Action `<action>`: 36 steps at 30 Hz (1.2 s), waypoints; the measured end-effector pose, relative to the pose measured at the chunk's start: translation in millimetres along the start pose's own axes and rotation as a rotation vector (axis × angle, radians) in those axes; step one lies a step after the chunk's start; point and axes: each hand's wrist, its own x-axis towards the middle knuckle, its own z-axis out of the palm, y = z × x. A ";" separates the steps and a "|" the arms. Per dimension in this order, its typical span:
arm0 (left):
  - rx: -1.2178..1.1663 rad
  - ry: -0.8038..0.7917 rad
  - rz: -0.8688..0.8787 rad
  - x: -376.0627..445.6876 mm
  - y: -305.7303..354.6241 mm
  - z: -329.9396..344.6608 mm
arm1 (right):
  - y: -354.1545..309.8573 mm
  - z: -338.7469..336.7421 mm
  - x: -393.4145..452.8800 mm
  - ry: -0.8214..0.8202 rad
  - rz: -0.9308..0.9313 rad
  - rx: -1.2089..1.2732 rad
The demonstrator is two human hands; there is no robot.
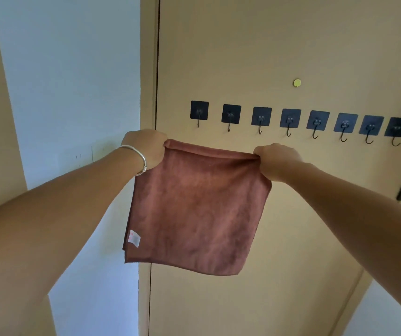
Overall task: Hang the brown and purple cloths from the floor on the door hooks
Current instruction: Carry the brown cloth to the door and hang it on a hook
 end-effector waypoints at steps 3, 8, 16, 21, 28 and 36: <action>-0.086 0.055 -0.047 25.7 -15.8 20.3 | -13.0 10.4 30.5 -0.004 0.048 0.010; -0.250 0.135 -0.155 55.0 -23.4 50.5 | -27.9 28.7 72.7 0.015 0.111 0.116; -0.357 0.187 -0.149 107.3 -31.2 86.3 | -30.0 57.3 127.9 0.185 0.092 0.368; -0.388 0.271 0.028 137.7 -38.6 107.2 | -26.7 79.5 160.6 0.267 -0.028 0.422; -0.278 0.379 0.211 167.4 -57.4 139.5 | -12.4 94.4 195.1 0.375 -0.493 0.160; -0.409 0.533 0.179 192.3 -53.1 135.0 | -12.4 96.9 221.1 0.398 -0.279 0.078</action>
